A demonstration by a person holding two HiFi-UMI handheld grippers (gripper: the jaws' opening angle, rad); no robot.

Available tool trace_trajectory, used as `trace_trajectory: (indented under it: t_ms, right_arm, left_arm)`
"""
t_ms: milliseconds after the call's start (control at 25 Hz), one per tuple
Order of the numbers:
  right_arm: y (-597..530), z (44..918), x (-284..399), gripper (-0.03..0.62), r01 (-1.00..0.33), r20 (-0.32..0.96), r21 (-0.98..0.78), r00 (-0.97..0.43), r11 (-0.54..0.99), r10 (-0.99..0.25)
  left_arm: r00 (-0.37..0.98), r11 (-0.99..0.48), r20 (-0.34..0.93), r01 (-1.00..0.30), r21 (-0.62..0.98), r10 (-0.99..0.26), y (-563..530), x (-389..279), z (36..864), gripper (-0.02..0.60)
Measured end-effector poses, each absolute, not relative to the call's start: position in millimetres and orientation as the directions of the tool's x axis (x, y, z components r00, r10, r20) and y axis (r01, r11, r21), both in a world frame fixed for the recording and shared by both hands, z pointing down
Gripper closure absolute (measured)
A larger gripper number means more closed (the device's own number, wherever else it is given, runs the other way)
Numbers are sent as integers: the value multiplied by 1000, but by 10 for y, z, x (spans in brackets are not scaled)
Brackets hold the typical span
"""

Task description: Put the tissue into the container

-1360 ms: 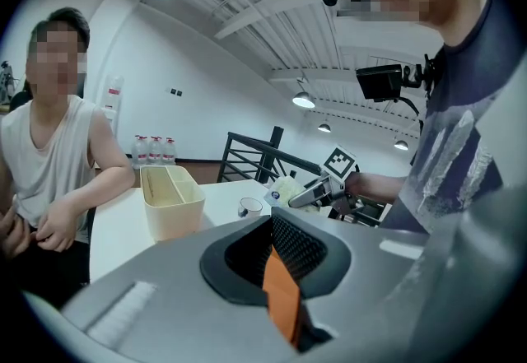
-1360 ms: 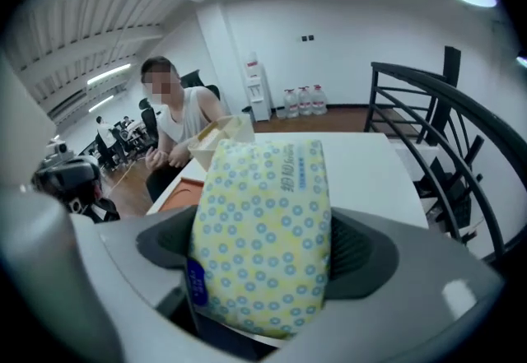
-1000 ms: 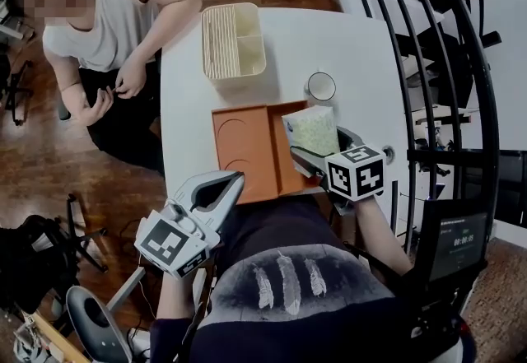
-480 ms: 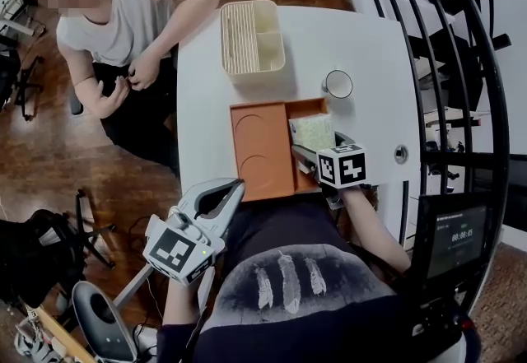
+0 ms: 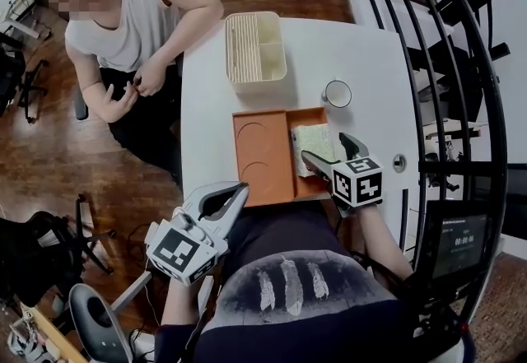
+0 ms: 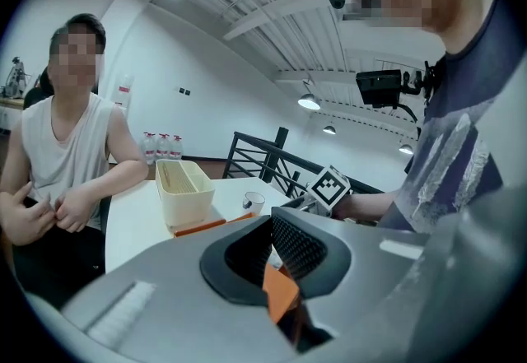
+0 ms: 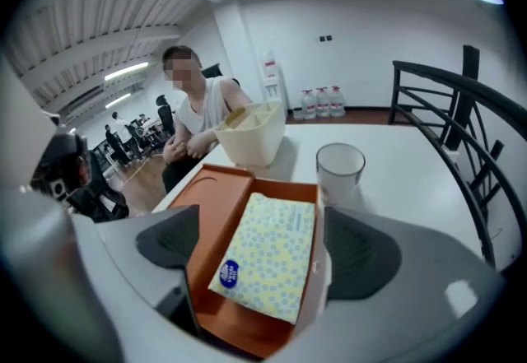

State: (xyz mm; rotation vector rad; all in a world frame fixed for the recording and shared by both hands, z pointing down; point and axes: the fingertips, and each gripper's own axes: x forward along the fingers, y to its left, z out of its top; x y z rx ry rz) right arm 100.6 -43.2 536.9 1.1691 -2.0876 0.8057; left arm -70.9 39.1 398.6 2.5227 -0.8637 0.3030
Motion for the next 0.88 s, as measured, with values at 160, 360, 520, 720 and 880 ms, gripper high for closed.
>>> trace_trajectory:
  t_ms: [160, 360, 520, 720, 880]
  right_arm:
    - [-464, 4837, 971, 115, -808, 638, -254, -553, 532, -535]
    - [-413, 3912, 732, 215, -615, 360, -261, -777, 744, -516]
    - [-304, 3583, 704, 418, -502, 211, -317, -865, 805, -456]
    - [-89, 3473, 783, 591, -371, 103, -429, -926, 824, -364]
    - [52, 3415, 802, 592, -272, -20, -507, -945, 818, -326]
  left_arm:
    - [781, -705, 336, -622, 340, -527, 343, -641, 3930, 568]
    - [785, -729, 352, -611, 308, -510, 248, -563, 3919, 568]
    - [790, -737, 353, -603, 304, -501, 198, -460, 3879, 568]
    - [797, -750, 353, -591, 295, -490, 199, -245, 3850, 568]
    - [787, -757, 363, -600, 260, -499, 217, -177, 3846, 568]
